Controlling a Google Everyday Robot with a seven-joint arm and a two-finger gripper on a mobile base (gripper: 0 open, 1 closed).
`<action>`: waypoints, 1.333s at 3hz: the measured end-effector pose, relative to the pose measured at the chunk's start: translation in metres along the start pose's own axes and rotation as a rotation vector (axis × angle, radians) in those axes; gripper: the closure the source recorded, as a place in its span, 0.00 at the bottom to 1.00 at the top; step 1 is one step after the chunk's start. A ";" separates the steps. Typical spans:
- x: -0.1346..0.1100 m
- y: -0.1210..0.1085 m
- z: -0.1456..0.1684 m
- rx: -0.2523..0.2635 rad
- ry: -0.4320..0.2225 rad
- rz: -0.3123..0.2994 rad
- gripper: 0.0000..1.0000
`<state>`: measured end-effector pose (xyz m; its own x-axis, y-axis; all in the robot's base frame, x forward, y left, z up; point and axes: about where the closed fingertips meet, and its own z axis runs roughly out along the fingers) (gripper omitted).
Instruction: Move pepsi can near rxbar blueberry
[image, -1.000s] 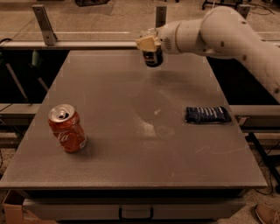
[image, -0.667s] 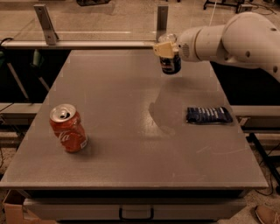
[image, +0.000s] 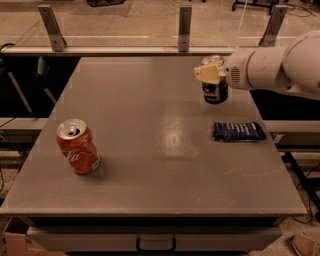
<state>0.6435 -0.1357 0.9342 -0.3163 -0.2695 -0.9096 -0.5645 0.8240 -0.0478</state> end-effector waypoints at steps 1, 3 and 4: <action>0.023 -0.004 -0.024 0.019 0.004 0.039 0.82; 0.059 -0.015 -0.037 -0.006 -0.010 0.048 0.35; 0.056 -0.015 -0.039 -0.006 -0.010 0.048 0.12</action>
Offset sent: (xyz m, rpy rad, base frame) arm -0.0502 -0.0626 -0.0480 0.0502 0.0200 -0.0196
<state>0.6049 -0.1827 0.9005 -0.3358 -0.2246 -0.9148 -0.5530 0.8332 -0.0016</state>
